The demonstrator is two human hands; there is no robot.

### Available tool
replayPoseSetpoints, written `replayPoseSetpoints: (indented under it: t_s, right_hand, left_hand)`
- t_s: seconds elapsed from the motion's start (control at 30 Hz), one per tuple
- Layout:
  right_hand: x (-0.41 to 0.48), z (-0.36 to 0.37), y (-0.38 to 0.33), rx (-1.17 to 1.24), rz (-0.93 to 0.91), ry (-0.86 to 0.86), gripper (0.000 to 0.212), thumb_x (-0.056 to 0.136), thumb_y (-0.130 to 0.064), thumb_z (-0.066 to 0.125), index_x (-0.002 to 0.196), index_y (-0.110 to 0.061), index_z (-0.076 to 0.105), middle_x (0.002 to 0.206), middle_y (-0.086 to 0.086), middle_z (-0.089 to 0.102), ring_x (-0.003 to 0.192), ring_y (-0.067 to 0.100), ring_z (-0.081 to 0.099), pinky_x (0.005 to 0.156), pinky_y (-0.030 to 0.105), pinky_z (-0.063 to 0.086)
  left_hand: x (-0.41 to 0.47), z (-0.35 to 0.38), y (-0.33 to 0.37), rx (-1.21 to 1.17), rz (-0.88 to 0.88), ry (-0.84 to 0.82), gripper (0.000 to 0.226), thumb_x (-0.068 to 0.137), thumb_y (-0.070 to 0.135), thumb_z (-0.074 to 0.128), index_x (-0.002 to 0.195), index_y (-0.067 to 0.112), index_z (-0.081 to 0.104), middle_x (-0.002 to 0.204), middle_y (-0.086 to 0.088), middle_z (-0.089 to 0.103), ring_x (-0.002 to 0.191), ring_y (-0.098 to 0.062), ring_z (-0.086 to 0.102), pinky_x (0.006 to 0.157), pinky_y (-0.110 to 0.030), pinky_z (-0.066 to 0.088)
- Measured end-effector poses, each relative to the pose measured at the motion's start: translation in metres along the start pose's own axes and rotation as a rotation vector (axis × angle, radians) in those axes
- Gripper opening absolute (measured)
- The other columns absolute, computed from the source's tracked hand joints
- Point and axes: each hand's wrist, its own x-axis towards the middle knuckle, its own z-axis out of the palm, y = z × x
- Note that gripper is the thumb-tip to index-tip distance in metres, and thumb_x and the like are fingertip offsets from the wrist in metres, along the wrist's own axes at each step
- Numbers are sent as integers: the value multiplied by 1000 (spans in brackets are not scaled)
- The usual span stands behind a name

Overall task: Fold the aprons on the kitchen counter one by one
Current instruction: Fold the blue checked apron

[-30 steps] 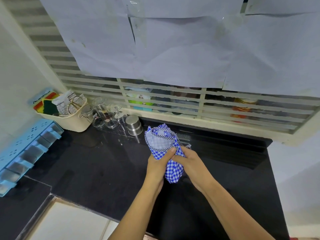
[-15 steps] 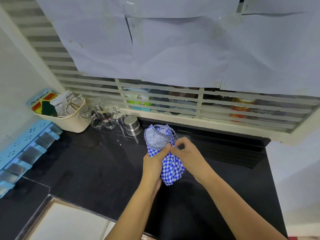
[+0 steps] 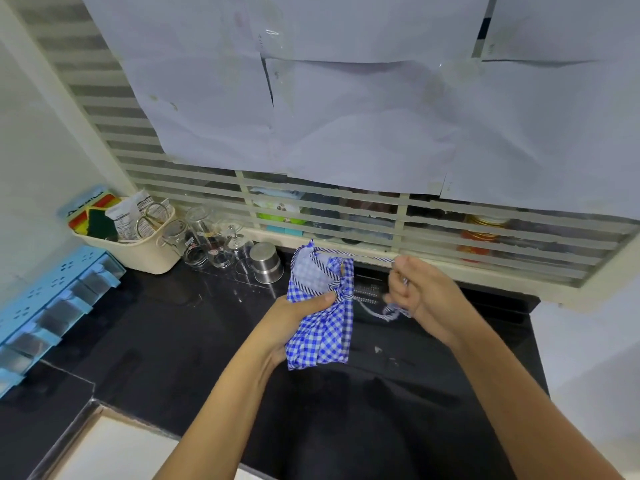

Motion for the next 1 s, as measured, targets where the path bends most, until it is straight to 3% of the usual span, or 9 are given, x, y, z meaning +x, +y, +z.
replayPoseSetpoints:
  t_s: [0.17,0.3,0.43,0.5,0.6,0.67,0.77,0.93,1.0]
  right_hand:
    - [-2,-24,-19,386,86,-396,25,83,-32,70,99,-12,68,52,-7,42,39,1,28,34,12,29]
    - [0,-15,-25,433,109,-517,49,96,-23,51,143,-33,41,56,-5,48,40,2,22,31,12,19]
    - [9,0,-17,285,236,-542,43,98,-27,41,139,-36,46,49,-4,40,36,0,25,33,14,13]
    - [12,8,-11,330,314,-649,46,97,-29,50,142,-32,43,57,5,52,43,6,32,39,16,20]
    - [11,29,10,193,393,-470,44,100,-20,45,144,-14,42,102,23,63,67,21,58,60,27,47]
    - [7,30,20,225,383,-247,33,97,-15,50,125,1,57,73,8,65,57,12,63,52,22,51]
    - [8,7,22,599,453,-413,32,89,-13,67,120,-6,64,52,-4,44,46,6,38,39,15,32]
    - [-11,1,23,555,431,-319,47,65,-11,87,103,-3,60,48,-5,34,33,3,28,27,14,25]
    - [-18,8,16,316,398,-222,33,81,-18,72,107,-2,59,49,-5,34,34,3,24,30,13,20]
  left_hand:
    - [-3,-13,6,86,-105,-111,44,68,15,82,107,1,66,104,-20,71,87,-29,71,82,-42,58]
    - [-4,-10,5,343,-117,-367,77,48,31,95,115,8,65,115,-16,68,103,-29,66,89,-41,54]
    - [-18,6,11,577,-73,-568,47,58,29,87,102,30,72,106,4,72,102,-13,66,90,-28,50]
    - [-26,15,19,629,-111,-664,38,70,8,78,90,40,74,94,16,73,93,-1,66,85,-19,49]
    - [-29,23,29,669,-145,-757,72,75,-24,61,78,47,74,81,26,70,84,9,65,80,-11,48]
    - [-29,19,33,685,-52,-741,72,73,-25,63,74,47,73,77,27,69,80,12,64,76,-8,47]
    - [-29,-1,34,469,145,-599,28,60,3,85,77,24,76,77,11,73,76,0,68,70,-15,51]
    - [-13,-23,23,26,157,-295,85,26,29,100,100,7,65,92,-14,73,80,-26,72,67,-36,59]
    - [-11,-20,19,-78,147,-251,87,26,26,100,102,4,64,92,-16,72,78,-28,72,65,-37,59]
